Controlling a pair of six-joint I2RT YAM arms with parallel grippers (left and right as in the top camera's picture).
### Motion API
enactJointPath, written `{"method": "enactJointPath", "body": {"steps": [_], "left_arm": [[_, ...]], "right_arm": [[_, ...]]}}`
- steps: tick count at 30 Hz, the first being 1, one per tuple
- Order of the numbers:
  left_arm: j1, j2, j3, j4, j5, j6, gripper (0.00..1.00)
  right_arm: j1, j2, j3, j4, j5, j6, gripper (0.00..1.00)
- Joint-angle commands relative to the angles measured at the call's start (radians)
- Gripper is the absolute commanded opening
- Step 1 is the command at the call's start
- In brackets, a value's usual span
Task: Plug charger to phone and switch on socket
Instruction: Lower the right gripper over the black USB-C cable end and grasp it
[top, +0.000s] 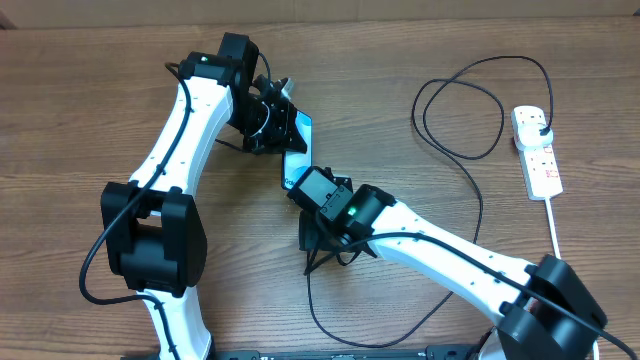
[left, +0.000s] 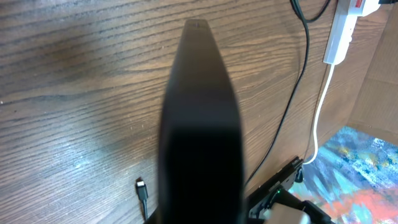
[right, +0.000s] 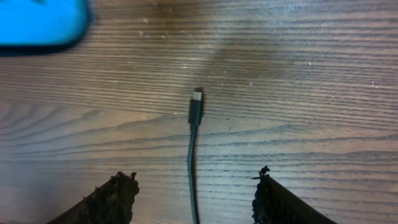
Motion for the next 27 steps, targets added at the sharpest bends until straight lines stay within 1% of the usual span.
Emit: {"method": "enactJointPath", "body": {"steps": [1,4,6,9,14,17,21,27], "left_arm": [[0.003,-0.001,0.020,0.011,0.040,0.022,0.04],[0.003,-0.001,0.020,0.019,0.040,0.022,0.04],[0.004,-0.001,0.020,0.020,0.040,0.022,0.04],[0.004,-0.001,0.020,0.020,0.040,0.022,0.04],[0.006,-0.001,0.020,0.031,0.040,0.021,0.04],[0.024,-0.001,0.020,0.037,0.040,-0.003,0.04],[0.064,-0.001,0.021,0.037,0.047,-0.045,0.04],[0.120,-0.001,0.020,0.027,0.098,-0.046,0.04]], "right_arm": [[0.005,0.034,-0.010,0.013,0.017,0.018,0.63],[0.008,0.053,-0.010,0.024,0.018,0.054,0.60],[0.013,0.069,-0.010,0.032,0.018,0.072,0.54],[0.026,0.098,-0.011,0.032,0.017,0.112,0.50],[0.059,0.124,-0.011,0.061,0.028,0.117,0.50],[0.076,0.129,-0.011,0.064,0.070,0.153,0.47],[0.085,0.129,-0.011,0.064,0.088,0.158,0.42],[0.085,0.131,-0.011,0.069,0.090,0.166,0.41]]}}
